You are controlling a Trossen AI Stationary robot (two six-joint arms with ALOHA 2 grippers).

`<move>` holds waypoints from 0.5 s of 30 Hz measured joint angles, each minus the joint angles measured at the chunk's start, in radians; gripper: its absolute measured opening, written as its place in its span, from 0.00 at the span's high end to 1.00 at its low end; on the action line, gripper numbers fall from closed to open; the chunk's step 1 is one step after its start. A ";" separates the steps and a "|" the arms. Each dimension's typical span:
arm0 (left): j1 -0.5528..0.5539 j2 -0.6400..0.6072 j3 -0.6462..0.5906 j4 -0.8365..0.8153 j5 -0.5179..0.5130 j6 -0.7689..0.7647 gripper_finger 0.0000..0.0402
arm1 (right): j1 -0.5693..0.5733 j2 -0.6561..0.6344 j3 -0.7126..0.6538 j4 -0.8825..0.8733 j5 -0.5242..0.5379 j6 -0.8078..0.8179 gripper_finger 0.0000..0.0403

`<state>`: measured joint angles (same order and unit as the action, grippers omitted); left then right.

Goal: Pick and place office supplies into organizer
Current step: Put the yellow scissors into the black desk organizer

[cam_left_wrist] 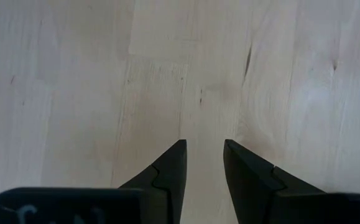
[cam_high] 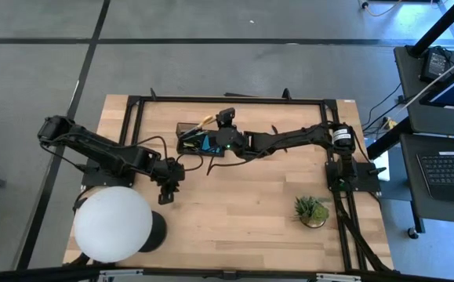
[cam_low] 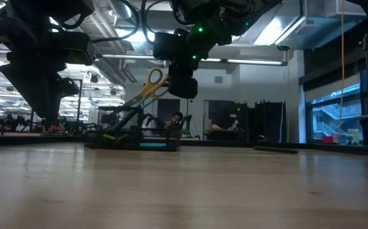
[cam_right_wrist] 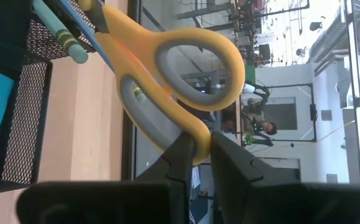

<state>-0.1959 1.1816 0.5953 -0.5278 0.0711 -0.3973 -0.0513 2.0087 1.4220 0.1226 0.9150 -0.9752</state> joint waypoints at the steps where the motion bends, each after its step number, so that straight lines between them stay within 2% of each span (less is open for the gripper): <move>1: 0.000 0.000 0.000 0.000 0.000 0.000 0.75 | 0.000 0.000 0.000 0.000 0.000 -0.001 0.87; 15: 0.000 0.000 0.000 0.000 0.000 0.000 0.75 | 0.000 0.000 0.000 0.000 -0.004 -0.002 0.78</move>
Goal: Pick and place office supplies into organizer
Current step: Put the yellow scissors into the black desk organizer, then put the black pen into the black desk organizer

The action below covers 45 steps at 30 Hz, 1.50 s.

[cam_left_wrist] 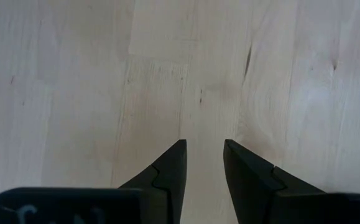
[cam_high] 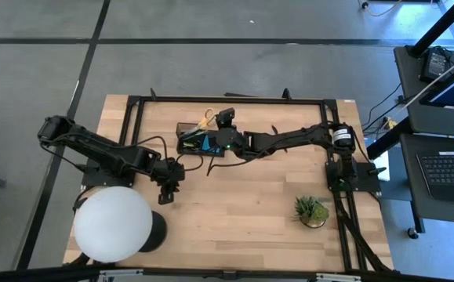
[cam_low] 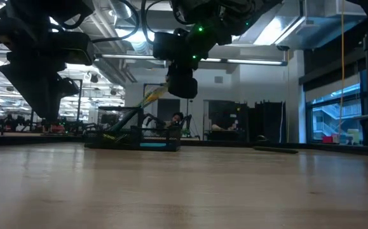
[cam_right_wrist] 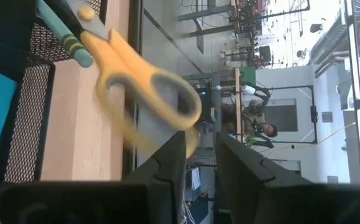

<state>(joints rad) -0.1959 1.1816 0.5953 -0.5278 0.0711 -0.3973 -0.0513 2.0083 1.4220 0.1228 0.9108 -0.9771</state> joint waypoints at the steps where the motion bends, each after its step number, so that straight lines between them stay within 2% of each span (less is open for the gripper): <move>1: 0.000 0.000 0.000 0.000 0.000 0.000 0.75 | 0.000 0.000 0.000 0.000 0.000 0.000 0.77; 11: 0.000 0.000 0.000 0.000 0.000 0.000 0.75 | 0.002 0.000 0.000 0.001 0.011 0.003 0.77; 18: 0.000 0.000 0.000 0.000 -0.001 0.000 0.75 | 0.022 -0.009 0.000 0.005 0.150 0.009 0.77; 23: 0.000 0.000 0.000 0.000 -0.008 0.000 0.75 | 0.068 -0.045 0.001 -0.081 0.186 0.060 0.77; 27: 0.000 0.000 0.000 0.001 -0.012 0.000 0.75 | 0.099 -0.110 0.001 -0.346 0.146 0.310 0.78; 33: 0.000 0.000 0.000 0.001 -0.040 0.000 0.75 | 0.103 -0.231 0.001 -0.811 -0.179 0.849 0.84; 36: 0.000 0.000 0.000 0.003 -0.064 0.000 0.75 | 0.084 -0.269 0.001 -0.949 -0.254 1.046 0.85; 41: 0.000 0.000 0.000 0.026 -0.112 0.000 0.75 | 0.047 -0.306 0.001 -1.097 -0.293 1.262 0.82; 45: 0.000 0.000 0.000 0.045 -0.117 0.000 0.75 | 0.000 -0.323 0.001 -1.172 -0.388 1.324 0.72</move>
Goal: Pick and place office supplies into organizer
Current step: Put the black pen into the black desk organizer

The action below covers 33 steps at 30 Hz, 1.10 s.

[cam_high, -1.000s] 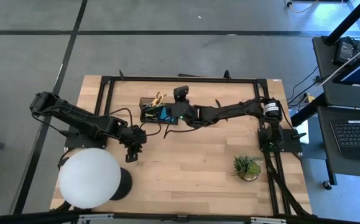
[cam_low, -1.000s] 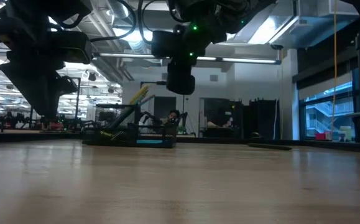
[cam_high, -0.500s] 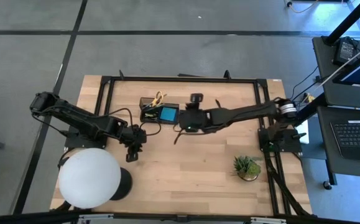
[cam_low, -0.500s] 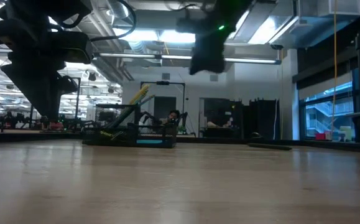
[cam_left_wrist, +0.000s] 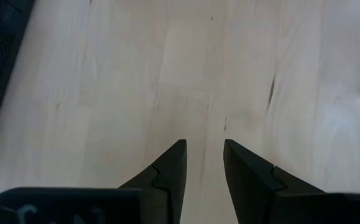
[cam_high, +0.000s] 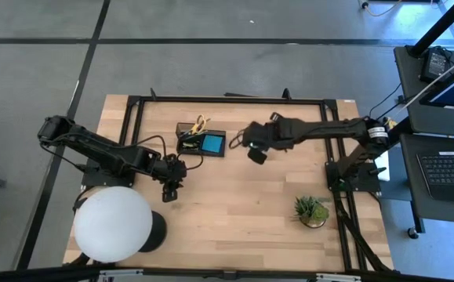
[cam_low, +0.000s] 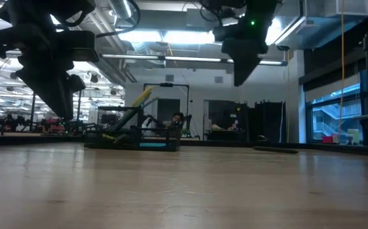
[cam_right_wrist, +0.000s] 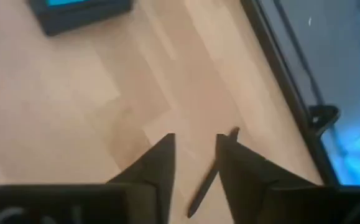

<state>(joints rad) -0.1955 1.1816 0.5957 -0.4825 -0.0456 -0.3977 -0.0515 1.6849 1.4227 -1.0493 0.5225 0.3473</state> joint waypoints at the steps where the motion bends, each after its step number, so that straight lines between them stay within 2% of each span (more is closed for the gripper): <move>1: 0.000 0.000 0.000 0.001 0.000 0.000 0.75 | -0.015 -0.004 0.000 -0.005 -0.014 0.010 0.69; 6: 0.000 0.000 0.000 0.002 0.000 0.000 0.75 | -0.103 -0.012 0.000 -0.014 -0.033 0.014 0.51; 9: 0.000 0.000 0.000 0.012 0.000 0.000 0.75 | -0.177 -0.012 -0.001 -0.037 -0.103 0.014 0.41; 12: 0.000 0.000 0.000 0.012 0.000 0.000 0.75 | -0.254 -0.012 -0.014 -0.026 -0.164 0.014 0.34; 14: 0.000 0.000 0.000 0.012 0.000 0.000 0.75 | -0.296 -0.012 -0.023 -0.024 -0.163 -0.016 0.31; 17: 0.000 0.000 0.000 0.013 0.000 0.000 0.75 | -0.337 -0.012 -0.042 -0.006 -0.144 -0.058 0.29; 23: 0.000 0.000 0.000 0.015 0.000 0.000 0.75 | -0.377 0.013 -0.084 0.052 -0.144 -0.025 0.29; 33: 0.000 0.000 0.000 0.016 0.000 0.000 0.75 | -0.473 0.103 -0.198 0.154 -0.256 -0.010 0.29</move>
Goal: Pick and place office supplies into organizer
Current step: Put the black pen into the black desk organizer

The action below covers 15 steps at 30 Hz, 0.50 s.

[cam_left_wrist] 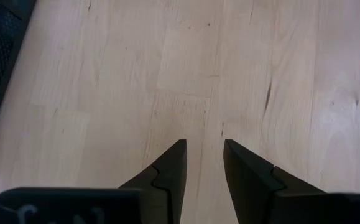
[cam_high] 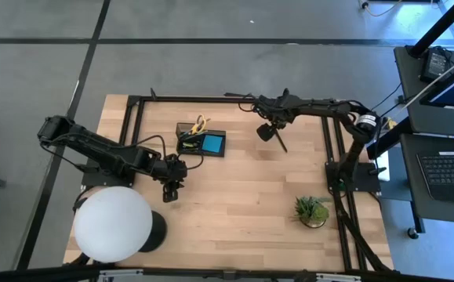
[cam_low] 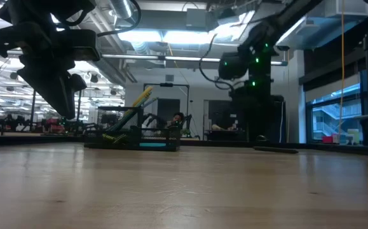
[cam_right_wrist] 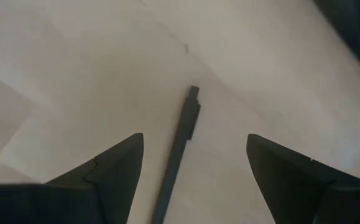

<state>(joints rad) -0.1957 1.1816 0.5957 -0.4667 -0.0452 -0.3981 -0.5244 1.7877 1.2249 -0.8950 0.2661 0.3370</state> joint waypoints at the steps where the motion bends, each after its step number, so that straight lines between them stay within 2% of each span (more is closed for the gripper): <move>1: 0.000 0.000 0.000 0.000 0.000 0.000 0.75 | -0.009 0.006 -0.014 0.023 -0.008 -0.001 0.29; 9: 0.000 0.000 0.000 0.000 0.000 0.000 0.75 | -0.078 0.028 -0.079 0.169 -0.066 -0.025 0.29; 15: 0.000 0.000 0.000 0.000 0.000 0.000 0.75 | -0.099 0.077 -0.087 0.190 -0.096 -0.028 0.29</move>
<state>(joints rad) -0.1957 1.1816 0.5957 -0.4667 -0.0452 -0.3981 -0.6231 1.8648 1.1378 -0.7047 0.1699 0.3085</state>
